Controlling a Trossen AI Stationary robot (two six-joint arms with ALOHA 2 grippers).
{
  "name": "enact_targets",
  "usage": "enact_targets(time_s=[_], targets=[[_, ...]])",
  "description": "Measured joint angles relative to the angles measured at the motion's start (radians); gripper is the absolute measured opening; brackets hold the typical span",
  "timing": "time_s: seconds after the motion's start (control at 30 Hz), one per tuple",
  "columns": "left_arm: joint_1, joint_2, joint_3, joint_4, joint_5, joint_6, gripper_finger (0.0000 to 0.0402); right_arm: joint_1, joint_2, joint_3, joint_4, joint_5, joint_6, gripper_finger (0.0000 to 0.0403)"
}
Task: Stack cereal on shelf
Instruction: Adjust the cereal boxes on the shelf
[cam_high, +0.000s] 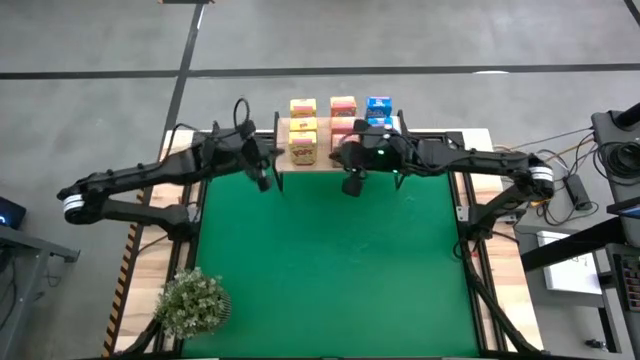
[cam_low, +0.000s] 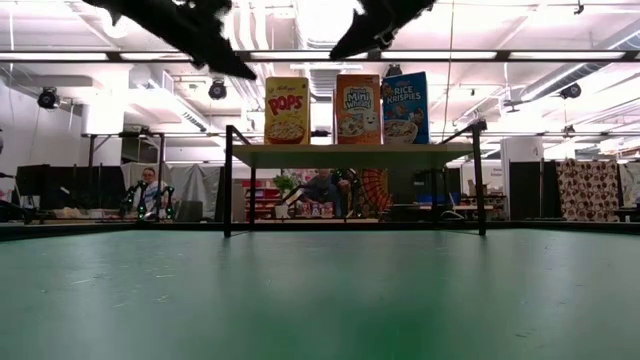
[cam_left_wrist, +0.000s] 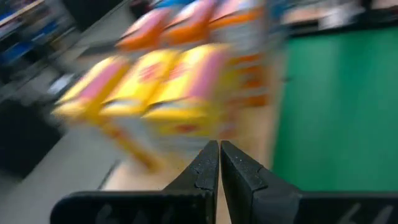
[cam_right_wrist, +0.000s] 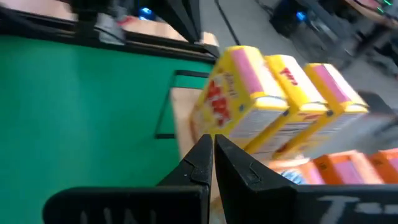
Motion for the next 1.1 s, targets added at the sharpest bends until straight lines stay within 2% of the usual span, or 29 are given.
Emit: enact_targets(time_s=[0.17, 0.27, 0.37, 0.47, 0.73, 1.1], targets=[[-0.118, -0.119, -0.075, 0.006, 0.107, 0.000, 0.0000, 0.000, -0.138, -0.206, 0.145, -0.132, -0.034, 0.0009], [-0.188, -0.198, -0.136, 0.008, 0.141, -0.009, 0.0000, 0.000, -0.222, -0.320, 0.246, -0.123, -0.003, 0.0009], [-0.239, -0.268, -0.194, 0.053, 0.144, -0.043, 0.0000, 0.000, -0.310, -0.384, 0.273, -0.030, 0.029, 0.0009], [-0.265, -0.319, -0.235, 0.100, 0.143, -0.069, 0.0000, 0.000, -0.385, -0.397, 0.219, 0.014, 0.087, 0.0009], [-0.268, -0.379, -0.264, 0.119, 0.140, -0.072, 0.0000, 0.000, -0.486, -0.332, -0.151, 0.013, 0.259, 0.0009], [-0.267, -0.362, -0.254, 0.118, 0.139, -0.038, 0.0000, -0.001, -0.460, -0.356, -0.175, 0.158, 0.283, 0.0009]])
